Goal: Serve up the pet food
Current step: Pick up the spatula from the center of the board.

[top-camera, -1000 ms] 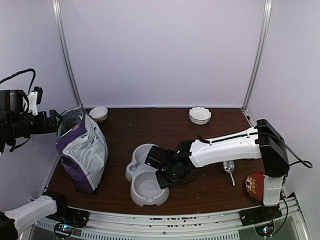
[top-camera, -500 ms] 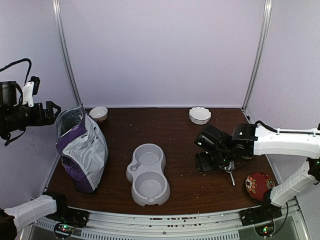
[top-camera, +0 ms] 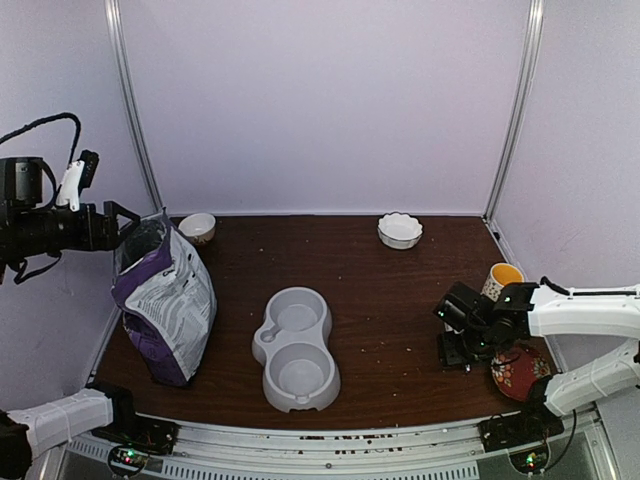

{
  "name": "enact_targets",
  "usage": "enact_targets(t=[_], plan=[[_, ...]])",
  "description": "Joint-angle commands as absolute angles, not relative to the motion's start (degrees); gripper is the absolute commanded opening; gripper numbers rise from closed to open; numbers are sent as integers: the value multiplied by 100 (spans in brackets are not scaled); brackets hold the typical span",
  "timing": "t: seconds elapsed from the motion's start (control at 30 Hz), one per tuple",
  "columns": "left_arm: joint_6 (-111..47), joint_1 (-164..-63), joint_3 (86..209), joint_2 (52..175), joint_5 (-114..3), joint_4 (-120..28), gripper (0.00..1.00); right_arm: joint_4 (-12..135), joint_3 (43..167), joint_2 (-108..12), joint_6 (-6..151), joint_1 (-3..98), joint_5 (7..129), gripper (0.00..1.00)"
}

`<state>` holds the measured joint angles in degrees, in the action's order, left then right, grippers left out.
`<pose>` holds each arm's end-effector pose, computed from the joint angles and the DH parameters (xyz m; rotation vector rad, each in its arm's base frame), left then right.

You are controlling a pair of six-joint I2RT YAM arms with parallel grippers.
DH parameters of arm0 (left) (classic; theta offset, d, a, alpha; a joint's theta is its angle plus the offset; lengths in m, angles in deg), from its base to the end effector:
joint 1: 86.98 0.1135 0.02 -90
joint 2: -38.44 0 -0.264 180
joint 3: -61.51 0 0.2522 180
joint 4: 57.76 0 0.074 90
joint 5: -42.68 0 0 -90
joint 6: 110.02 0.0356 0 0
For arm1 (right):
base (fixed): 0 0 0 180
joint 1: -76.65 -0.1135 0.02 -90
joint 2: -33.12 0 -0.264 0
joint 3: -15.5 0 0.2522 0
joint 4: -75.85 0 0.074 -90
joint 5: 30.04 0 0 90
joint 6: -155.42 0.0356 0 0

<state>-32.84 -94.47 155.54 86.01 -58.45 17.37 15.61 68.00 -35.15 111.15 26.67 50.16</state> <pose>0.1093 -0.0213 0.4389 0.0234 2.0874 -0.4178 0.1277 0.1426 0.1844 -0.0757 2.8494 0.0953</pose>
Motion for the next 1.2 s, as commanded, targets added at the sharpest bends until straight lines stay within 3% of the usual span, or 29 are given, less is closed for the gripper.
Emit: enact_targets(t=[0.0,0.4,0.63,0.97,1.17], plan=[[-3197,-9418,15687,8681,-6264,1473,94,2181,6452,-3620,10861,3067,5156,61],[-3218,-9418,15691,8769,-6416,1433,92,2587,6264,-3950,10398,3789,5450,52],[-3259,-9418,15728,8733,-6456,1429,91,2725,6202,-4131,10235,3967,5563,37],[-3228,-9416,15713,8805,-6509,1427,89,2771,6332,-4239,9995,3991,5606,1],[-3248,-9419,15837,8870,-6740,1436,87,2422,6945,-4088,9795,3776,5474,0]])
